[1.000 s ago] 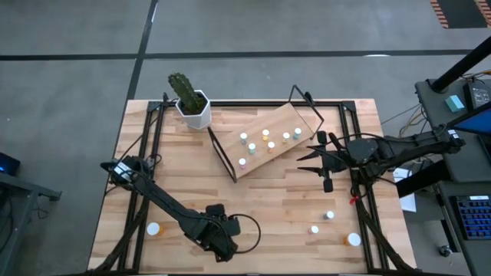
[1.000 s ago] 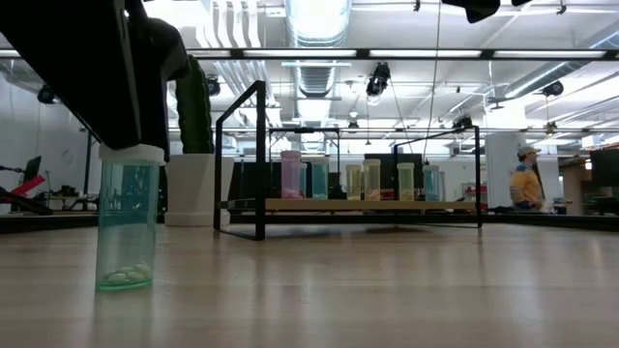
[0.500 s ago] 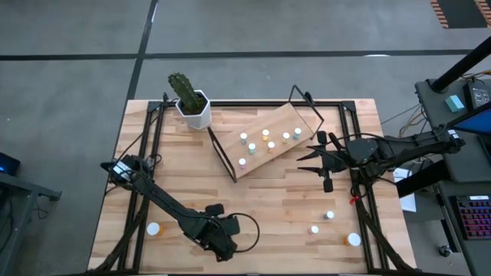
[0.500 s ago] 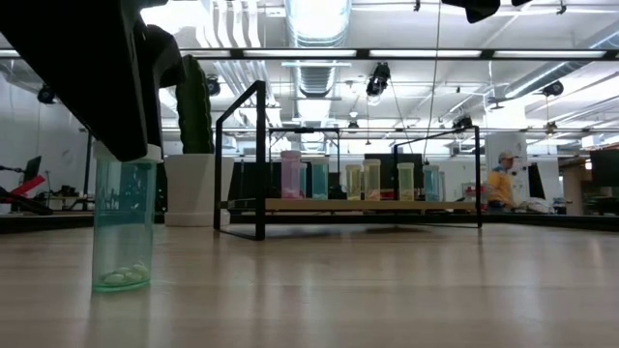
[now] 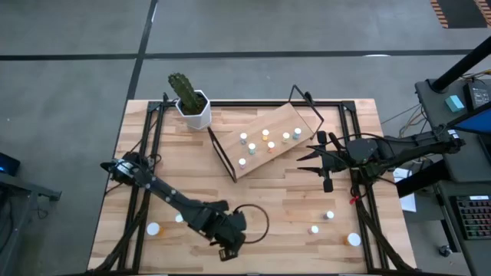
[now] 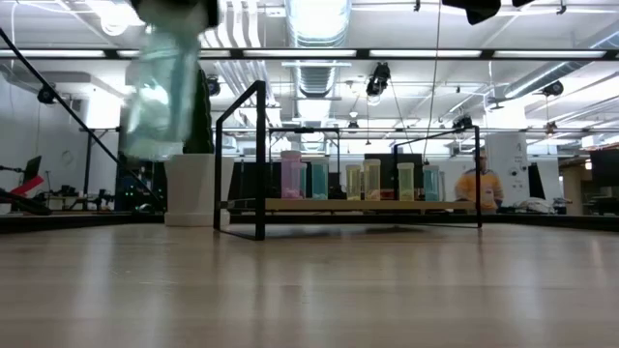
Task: Pick and place medicine bottles onto shelf by color
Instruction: Put the green pill bottle on the shelf aligned with the other green pill bottles
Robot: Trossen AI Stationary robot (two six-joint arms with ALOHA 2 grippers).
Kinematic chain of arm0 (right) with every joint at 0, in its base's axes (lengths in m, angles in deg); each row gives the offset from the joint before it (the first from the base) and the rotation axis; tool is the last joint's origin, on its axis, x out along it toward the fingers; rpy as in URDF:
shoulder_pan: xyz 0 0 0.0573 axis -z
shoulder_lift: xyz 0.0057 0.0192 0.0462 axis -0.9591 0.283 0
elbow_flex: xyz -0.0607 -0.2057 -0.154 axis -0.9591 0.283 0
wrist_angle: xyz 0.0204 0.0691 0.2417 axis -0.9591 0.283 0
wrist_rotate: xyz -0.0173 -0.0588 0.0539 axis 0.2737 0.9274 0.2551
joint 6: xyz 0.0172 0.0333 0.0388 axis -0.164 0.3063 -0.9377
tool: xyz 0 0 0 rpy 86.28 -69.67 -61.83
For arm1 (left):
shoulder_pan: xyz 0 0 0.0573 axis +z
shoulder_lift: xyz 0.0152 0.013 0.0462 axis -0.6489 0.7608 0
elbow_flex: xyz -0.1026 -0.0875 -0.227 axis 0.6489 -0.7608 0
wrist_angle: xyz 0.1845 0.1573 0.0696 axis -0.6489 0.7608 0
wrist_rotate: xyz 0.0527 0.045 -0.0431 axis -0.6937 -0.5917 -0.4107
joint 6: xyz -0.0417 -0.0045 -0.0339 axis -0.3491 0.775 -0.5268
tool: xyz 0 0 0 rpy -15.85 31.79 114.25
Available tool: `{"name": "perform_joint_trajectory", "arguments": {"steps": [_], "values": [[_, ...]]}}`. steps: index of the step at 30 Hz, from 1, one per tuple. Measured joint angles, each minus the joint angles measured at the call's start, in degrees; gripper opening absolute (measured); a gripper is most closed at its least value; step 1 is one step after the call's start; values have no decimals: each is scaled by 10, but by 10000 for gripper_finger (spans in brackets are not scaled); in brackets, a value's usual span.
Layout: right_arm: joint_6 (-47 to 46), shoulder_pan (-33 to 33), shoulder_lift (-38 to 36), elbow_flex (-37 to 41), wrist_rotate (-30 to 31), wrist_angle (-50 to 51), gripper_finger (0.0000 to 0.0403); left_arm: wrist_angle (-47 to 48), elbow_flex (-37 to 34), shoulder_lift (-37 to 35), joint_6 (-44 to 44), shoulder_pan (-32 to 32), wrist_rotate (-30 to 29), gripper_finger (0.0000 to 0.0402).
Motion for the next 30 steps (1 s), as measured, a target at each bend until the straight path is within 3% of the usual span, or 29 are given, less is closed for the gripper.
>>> {"name": "perform_joint_trajectory", "arguments": {"steps": [6,13,19,23,30], "values": [[-2,0,0,0,0,3,100,49,93,-1,73,43,2,95],[-13,0,-15,0,0,43,100,64,136,-1,195,112,3,95],[-32,0,-46,4,1,65,100,62,147,-1,310,193,-23,95],[-35,0,-64,14,1,75,100,8,144,1,356,247,-27,95],[-32,0,-80,16,1,77,100,-39,122,23,377,309,-26,95]]}}
